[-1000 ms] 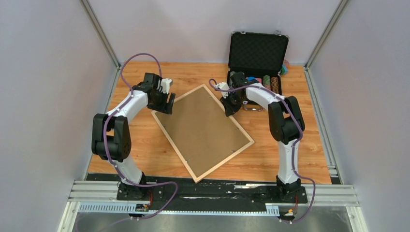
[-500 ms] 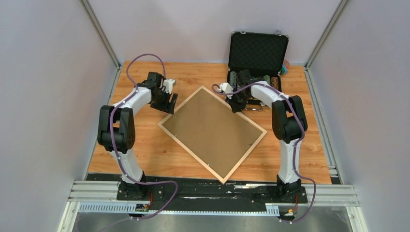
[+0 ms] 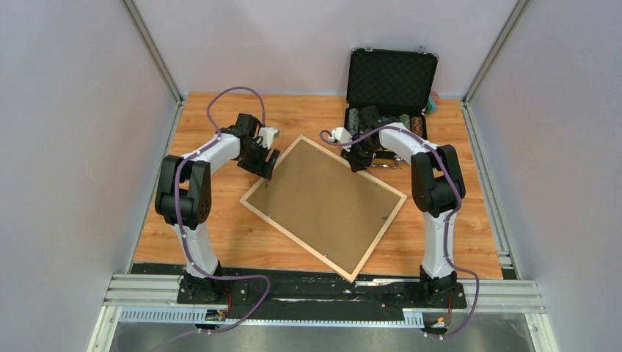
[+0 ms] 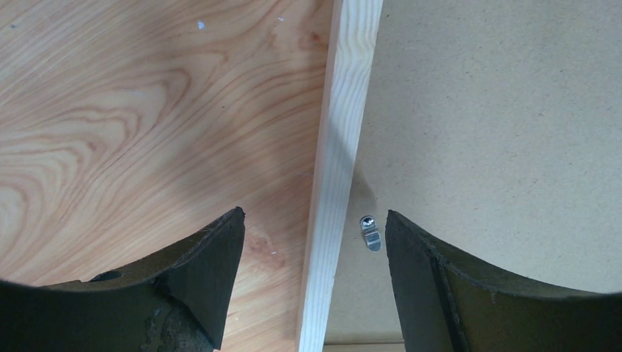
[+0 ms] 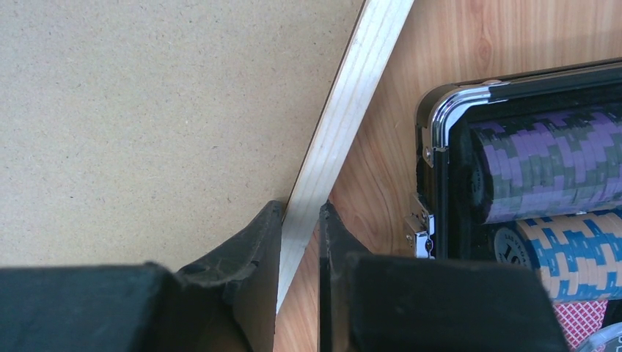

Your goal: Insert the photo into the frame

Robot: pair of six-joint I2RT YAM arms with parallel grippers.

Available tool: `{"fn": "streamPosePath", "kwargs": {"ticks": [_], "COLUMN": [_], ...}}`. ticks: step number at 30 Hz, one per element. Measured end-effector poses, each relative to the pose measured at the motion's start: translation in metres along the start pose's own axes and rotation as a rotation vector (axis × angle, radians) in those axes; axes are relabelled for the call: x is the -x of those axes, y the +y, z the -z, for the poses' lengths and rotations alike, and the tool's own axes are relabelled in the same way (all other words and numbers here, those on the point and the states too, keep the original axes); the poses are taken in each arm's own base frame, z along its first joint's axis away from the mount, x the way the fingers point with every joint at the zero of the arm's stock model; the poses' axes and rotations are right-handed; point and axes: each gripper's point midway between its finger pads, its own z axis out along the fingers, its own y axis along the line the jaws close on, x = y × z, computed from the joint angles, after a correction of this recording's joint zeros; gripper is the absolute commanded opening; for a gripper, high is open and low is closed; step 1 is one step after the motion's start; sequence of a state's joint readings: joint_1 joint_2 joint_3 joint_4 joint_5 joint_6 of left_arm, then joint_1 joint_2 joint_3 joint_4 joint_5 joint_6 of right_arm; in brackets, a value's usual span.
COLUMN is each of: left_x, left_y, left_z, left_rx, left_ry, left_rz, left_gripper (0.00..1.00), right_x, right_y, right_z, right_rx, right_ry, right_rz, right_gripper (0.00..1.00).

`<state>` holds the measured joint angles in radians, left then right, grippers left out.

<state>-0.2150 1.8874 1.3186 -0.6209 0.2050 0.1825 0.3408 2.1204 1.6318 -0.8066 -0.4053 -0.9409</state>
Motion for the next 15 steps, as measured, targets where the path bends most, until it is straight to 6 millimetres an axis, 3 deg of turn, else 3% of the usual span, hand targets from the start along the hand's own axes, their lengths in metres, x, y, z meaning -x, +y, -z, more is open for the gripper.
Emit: {"fn": "streamPosePath", "kwargs": {"ticks": [15], "left_x": [-0.018], "left_y": [-0.009], "left_z": [-0.008], "left_rx": [-0.03], "left_ry": [0.035], "left_rz": [-0.005], "left_gripper": [0.71], "right_x": [0.0], "right_y": [0.001], "right_z": [0.0], "right_rx": [0.0], "right_ry": [-0.002], "right_rz": [-0.019], "right_gripper": [0.0]}}
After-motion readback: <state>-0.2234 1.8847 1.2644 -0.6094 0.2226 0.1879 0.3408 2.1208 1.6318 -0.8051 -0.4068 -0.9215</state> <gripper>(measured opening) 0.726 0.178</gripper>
